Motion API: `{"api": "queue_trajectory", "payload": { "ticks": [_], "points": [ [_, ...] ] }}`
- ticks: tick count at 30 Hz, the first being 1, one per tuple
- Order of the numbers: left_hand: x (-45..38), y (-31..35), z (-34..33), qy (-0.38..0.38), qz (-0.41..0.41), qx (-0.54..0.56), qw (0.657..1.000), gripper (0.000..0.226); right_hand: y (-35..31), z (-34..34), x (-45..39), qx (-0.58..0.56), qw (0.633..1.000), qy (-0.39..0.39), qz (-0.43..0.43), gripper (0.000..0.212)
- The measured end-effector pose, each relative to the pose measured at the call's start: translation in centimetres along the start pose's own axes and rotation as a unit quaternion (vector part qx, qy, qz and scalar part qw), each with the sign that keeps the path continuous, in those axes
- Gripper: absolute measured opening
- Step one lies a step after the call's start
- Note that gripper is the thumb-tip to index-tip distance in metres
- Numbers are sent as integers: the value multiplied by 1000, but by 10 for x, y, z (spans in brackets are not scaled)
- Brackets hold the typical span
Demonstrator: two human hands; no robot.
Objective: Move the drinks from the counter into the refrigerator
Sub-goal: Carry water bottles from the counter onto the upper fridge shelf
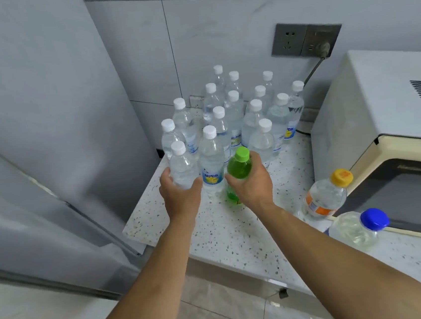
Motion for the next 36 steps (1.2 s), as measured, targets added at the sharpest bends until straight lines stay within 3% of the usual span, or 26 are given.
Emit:
{"api": "queue_trajectory", "payload": {
  "ticks": [9, 11, 12, 14, 15, 18, 20, 24, 31, 36],
  "points": [
    [-10, 6, -10, 18, -14, 26, 999, 78, 11, 61, 23, 51, 988, 137, -41, 70],
    [-13, 4, -12, 18, -9, 28, 999, 79, -19, 70, 26, 75, 976, 199, 37, 78],
    [-15, 4, -12, 19, -6, 27, 999, 79, -44, 71, 27, 91, 963, 221, 122, 77],
    [-17, 4, -11, 20, -9, 20, 1000, 77, -86, 55, 25, 75, 938, 199, 274, 63],
    [-18, 4, -11, 19, -14, 13, 1000, 76, -96, 42, 18, 44, 941, 161, 295, 56],
    [-18, 5, -6, 20, -28, -2, 999, 69, -87, 3, -13, -44, 987, 37, 149, 57],
    [-15, 2, -1, 25, -38, -6, 999, 63, -68, -20, -28, -60, 997, -26, 49, 67],
    [0, -9, 11, 38, -54, -18, 998, 57, -45, -48, -38, -81, 992, -98, -10, 72],
    [25, -28, 38, 46, -54, 0, 997, 58, -33, -46, -17, -84, 995, -47, 13, 62],
    [42, -50, 39, -31, -19, 107, 994, 46, -32, -14, 29, -131, 989, 17, 64, 58]
  ]
}}
Point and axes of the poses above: each hand's wrist, its own x-axis away from the middle knuckle, its own z-axis out of the back of the hand, y = z × x, the point moved 8 cm from there along -x, towards the middle knuckle, and after that the axes turned 13 degrees about z, right-handed, at the moved point
